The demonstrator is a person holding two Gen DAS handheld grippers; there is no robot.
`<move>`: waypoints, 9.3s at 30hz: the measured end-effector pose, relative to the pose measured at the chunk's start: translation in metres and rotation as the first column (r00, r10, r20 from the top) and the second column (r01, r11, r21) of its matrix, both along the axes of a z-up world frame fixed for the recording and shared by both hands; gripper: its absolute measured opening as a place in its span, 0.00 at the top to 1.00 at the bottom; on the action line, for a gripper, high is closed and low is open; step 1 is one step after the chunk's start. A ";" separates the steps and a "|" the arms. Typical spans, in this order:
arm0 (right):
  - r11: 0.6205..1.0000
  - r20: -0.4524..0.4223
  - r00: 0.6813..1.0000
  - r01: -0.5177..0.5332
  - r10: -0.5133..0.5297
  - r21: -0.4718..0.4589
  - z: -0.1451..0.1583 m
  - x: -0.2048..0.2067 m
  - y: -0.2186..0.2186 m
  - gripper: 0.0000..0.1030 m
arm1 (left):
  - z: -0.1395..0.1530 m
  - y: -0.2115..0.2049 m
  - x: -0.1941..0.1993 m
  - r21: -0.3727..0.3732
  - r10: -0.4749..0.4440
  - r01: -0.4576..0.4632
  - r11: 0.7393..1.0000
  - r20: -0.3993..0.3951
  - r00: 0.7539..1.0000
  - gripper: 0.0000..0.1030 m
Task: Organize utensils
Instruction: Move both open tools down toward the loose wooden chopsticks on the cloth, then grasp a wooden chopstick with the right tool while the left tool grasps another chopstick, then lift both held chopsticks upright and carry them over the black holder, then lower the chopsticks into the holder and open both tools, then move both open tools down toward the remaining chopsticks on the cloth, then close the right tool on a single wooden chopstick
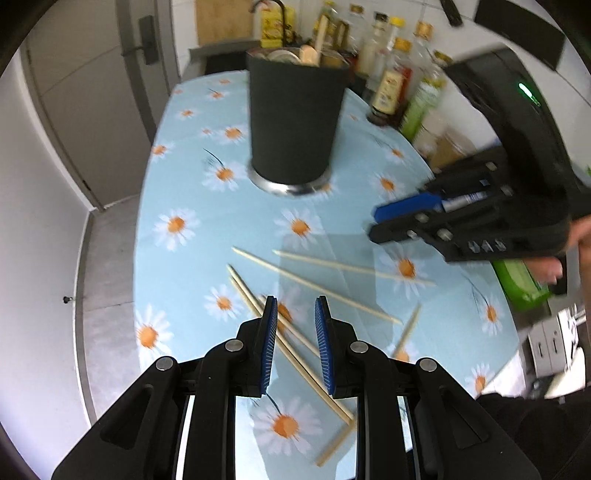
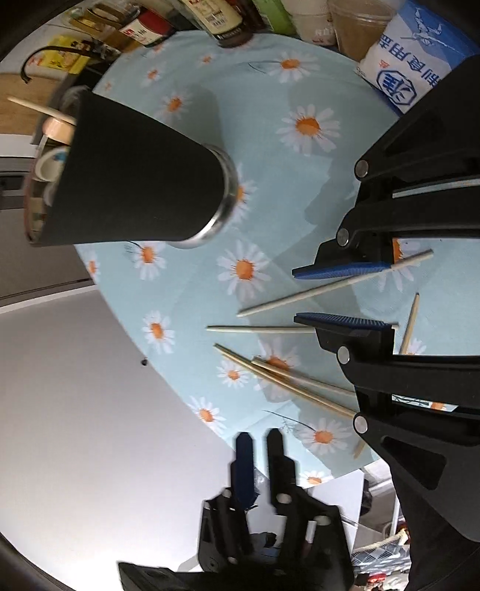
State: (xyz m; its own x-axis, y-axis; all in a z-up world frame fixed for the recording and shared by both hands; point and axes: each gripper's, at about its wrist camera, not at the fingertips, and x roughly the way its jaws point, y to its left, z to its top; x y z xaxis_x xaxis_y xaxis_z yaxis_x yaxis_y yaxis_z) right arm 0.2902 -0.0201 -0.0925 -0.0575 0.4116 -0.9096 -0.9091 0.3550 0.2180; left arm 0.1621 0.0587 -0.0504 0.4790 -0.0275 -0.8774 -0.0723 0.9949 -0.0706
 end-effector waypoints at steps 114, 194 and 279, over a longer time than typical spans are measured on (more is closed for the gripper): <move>0.674 -0.020 0.961 0.207 -0.274 0.709 0.114 0.027 -0.077 0.95 | 0.095 0.053 0.055 -0.328 0.181 -0.028 0.944 0.450 0.875 0.97; 0.536 -0.002 0.872 0.303 -0.490 0.788 0.118 0.080 -0.049 0.91 | 0.101 0.046 0.103 -0.173 0.165 -0.062 0.983 0.676 0.719 0.95; 0.944 -0.018 0.985 0.160 -0.173 -0.287 -0.028 -0.031 0.061 0.95 | -0.071 0.069 -0.055 -0.498 0.170 -0.181 0.848 -0.067 0.983 0.77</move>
